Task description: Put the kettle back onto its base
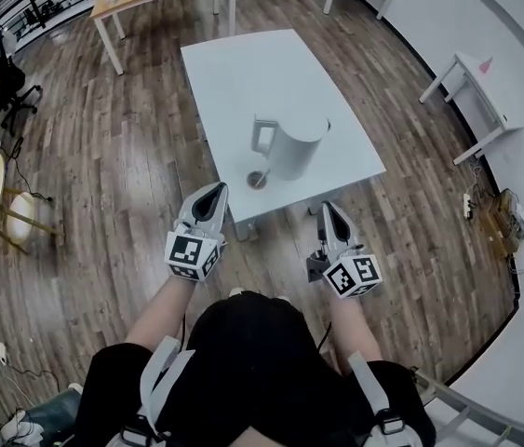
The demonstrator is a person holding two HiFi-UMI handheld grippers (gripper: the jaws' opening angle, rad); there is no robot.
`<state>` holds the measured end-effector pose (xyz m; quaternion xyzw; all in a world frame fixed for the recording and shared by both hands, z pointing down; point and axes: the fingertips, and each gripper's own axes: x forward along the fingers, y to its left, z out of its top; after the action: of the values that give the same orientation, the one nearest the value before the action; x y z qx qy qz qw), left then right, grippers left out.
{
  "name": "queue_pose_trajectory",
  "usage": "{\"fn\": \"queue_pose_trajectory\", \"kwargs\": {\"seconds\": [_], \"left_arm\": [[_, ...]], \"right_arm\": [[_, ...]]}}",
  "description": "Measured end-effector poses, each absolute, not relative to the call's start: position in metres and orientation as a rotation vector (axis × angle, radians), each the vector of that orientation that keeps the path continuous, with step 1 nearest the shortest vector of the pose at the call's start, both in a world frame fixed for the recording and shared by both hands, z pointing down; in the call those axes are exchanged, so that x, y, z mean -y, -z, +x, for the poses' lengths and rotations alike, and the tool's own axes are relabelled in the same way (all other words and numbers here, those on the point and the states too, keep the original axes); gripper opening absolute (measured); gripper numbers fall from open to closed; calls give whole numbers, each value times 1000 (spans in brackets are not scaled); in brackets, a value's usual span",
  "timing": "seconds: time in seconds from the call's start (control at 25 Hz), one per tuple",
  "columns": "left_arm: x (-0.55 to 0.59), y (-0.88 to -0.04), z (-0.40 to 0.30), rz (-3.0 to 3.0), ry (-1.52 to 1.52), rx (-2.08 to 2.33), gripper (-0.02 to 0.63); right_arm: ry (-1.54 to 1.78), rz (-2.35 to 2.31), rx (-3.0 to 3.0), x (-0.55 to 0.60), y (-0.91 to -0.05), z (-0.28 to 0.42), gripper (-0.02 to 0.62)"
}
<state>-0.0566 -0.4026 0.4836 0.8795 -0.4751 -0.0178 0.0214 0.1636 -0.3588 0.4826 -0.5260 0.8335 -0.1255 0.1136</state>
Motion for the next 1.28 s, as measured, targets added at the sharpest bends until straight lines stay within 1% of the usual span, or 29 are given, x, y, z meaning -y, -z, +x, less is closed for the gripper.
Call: {"fn": "queue_pose_trajectory", "kwargs": {"seconds": [0.28,0.48,0.64,0.92,1.28], "left_arm": [[397,-479,-52,2645,130,1510,3],[378,-474,-35,2635,160,1502,3],[372,-465,-41,2581,243,1525,3],[360,-459,-31,2613,187,1563,3],[358,-452,-24,2623,188,1580,3]], "right_arm": [[386,-1511,-2483,357,-483,164,0],[415,-1503,-2499,343,-489,181,0],[399,-1482,-2500,344,-486,188,0],[368,-1442,-2518,339,-478,200,0],[373,-1432,-2537,339,-480,208,0]]}}
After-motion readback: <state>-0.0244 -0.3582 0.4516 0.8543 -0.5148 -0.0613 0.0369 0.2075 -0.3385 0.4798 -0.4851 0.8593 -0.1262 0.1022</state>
